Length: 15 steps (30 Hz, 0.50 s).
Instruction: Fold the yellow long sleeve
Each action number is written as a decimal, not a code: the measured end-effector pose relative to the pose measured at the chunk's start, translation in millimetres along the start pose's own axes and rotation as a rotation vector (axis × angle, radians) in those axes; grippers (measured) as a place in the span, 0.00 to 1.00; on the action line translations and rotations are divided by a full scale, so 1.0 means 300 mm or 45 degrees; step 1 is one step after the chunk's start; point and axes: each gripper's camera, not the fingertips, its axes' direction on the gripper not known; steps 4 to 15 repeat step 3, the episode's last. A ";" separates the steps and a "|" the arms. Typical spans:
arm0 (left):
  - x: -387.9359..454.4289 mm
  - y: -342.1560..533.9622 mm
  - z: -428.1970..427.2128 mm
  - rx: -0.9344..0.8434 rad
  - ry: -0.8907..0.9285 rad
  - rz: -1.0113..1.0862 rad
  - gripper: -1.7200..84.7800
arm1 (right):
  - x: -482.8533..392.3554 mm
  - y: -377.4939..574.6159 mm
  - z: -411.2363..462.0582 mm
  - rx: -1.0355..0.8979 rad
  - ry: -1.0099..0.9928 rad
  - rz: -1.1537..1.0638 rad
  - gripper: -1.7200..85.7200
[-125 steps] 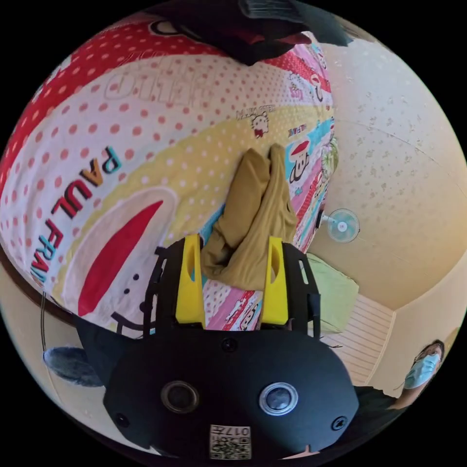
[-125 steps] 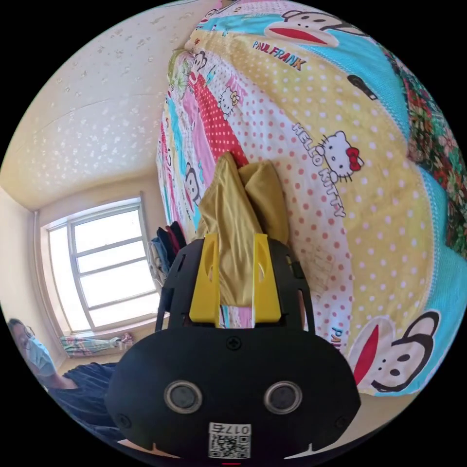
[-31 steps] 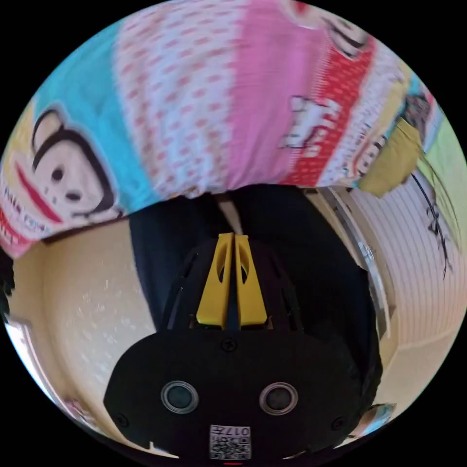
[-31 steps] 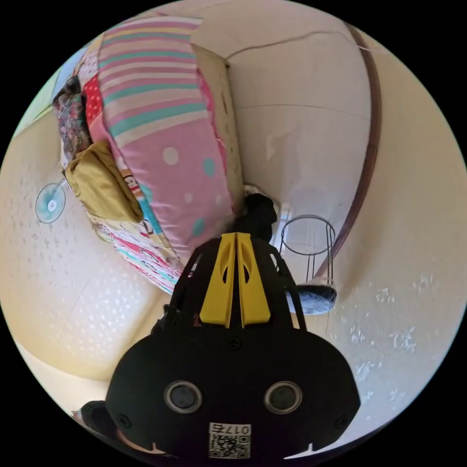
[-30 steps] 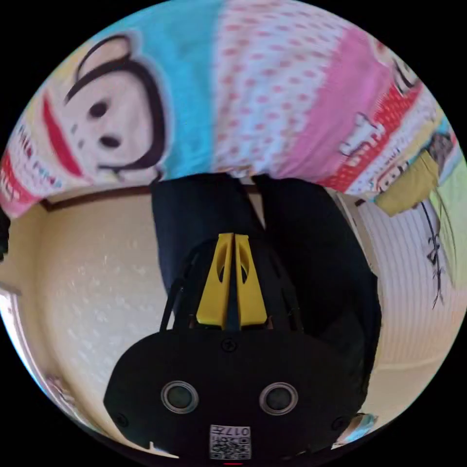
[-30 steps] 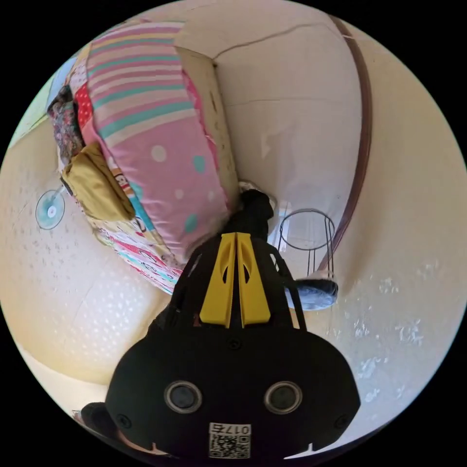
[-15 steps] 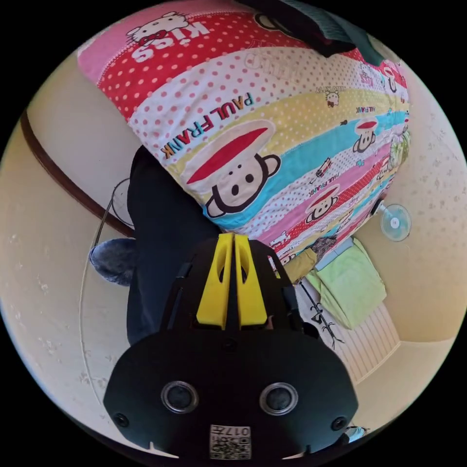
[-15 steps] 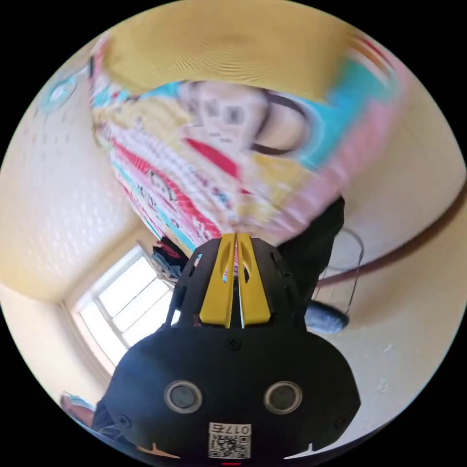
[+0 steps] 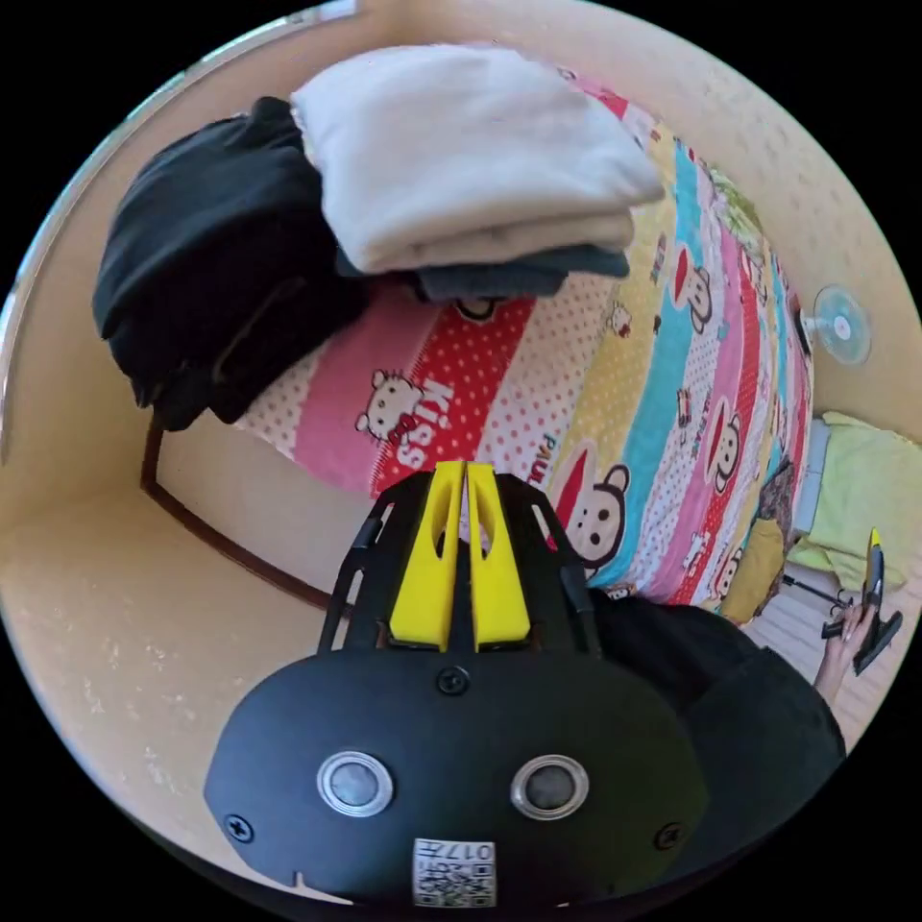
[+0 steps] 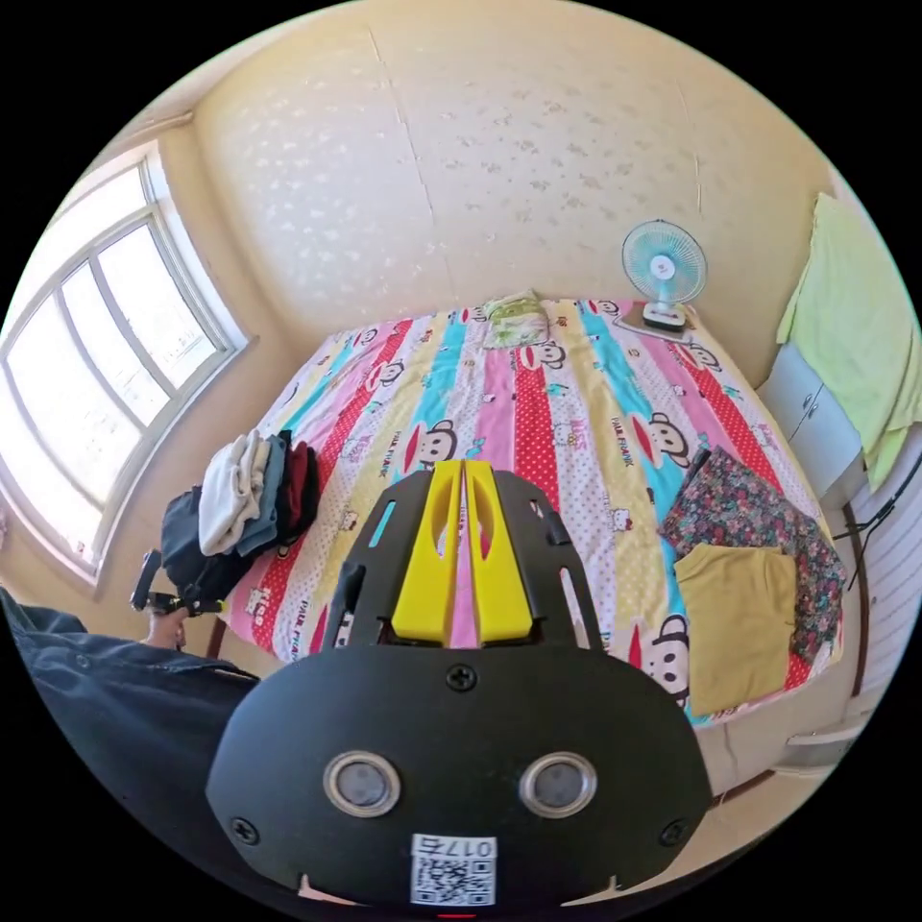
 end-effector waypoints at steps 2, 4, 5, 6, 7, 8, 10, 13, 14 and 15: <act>-0.128 0.023 -0.131 0.218 0.038 -0.095 0.03 | -0.037 0.086 0.002 -0.011 -0.084 0.057 0.02; -0.221 0.036 -0.214 0.342 0.059 -0.169 0.04 | -0.051 0.107 -0.001 -0.007 -0.089 0.064 0.02; -0.221 0.036 -0.214 0.342 0.059 -0.169 0.04 | -0.051 0.107 -0.001 -0.007 -0.089 0.064 0.02; -0.221 0.036 -0.214 0.342 0.059 -0.169 0.04 | -0.051 0.107 -0.001 -0.007 -0.089 0.064 0.02; -0.221 0.036 -0.214 0.342 0.059 -0.169 0.04 | -0.051 0.107 -0.001 -0.007 -0.089 0.064 0.02; -0.221 0.036 -0.214 0.342 0.059 -0.169 0.04 | -0.051 0.107 -0.001 -0.007 -0.089 0.064 0.02; -0.221 0.036 -0.214 0.342 0.059 -0.169 0.04 | -0.051 0.107 -0.001 -0.007 -0.089 0.064 0.02; -0.221 0.036 -0.214 0.342 0.059 -0.169 0.04 | -0.051 0.107 -0.001 -0.007 -0.089 0.064 0.02; -0.221 0.036 -0.214 0.342 0.059 -0.169 0.04 | -0.051 0.107 -0.001 -0.007 -0.089 0.064 0.02; -0.221 0.036 -0.214 0.342 0.059 -0.169 0.04 | -0.051 0.107 -0.001 -0.007 -0.089 0.064 0.02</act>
